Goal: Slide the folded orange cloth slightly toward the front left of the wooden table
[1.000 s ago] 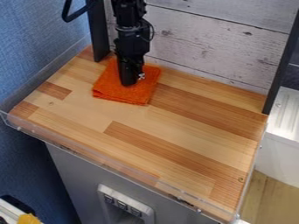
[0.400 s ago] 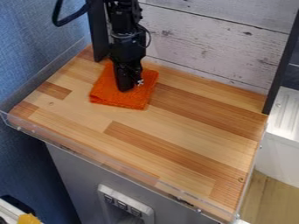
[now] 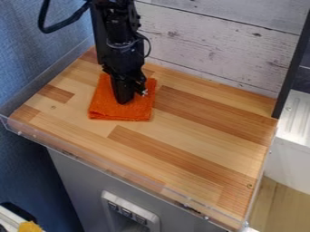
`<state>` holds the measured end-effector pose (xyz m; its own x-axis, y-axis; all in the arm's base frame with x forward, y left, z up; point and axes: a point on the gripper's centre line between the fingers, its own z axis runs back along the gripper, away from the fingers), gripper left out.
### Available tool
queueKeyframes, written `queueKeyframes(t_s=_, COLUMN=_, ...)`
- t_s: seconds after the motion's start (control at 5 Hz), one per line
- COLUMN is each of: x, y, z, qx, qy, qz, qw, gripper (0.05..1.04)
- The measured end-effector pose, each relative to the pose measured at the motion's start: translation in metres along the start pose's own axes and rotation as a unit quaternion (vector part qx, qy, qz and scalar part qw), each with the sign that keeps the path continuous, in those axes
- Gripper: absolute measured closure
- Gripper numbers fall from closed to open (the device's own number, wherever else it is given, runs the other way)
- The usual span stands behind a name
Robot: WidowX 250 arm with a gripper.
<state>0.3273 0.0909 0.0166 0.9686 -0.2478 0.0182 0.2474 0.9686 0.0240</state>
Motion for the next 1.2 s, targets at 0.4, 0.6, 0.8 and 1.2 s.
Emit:
queueKeyframes(t_s=0.4, x=-0.022, y=0.005, z=0.001, qx=-0.012, qy=0.003, qz=0.071, qw=0.9974, gripper=0.999)
queueKeyframes(t_s=0.6, x=-0.029, y=0.008, z=0.018, qx=-0.017, qy=0.005, qz=0.097, qw=0.9951, gripper=0.848)
queueKeyframes(t_s=0.8, x=-0.038, y=0.006, z=0.038, qx=-0.021, qy=0.012, qz=0.111, qw=0.9935, gripper=0.594)
queueKeyframes(t_s=1.2, x=-0.051, y=0.012, z=0.087, qx=-0.018, qy=0.01, qz=0.126, qw=0.9918, gripper=0.089)
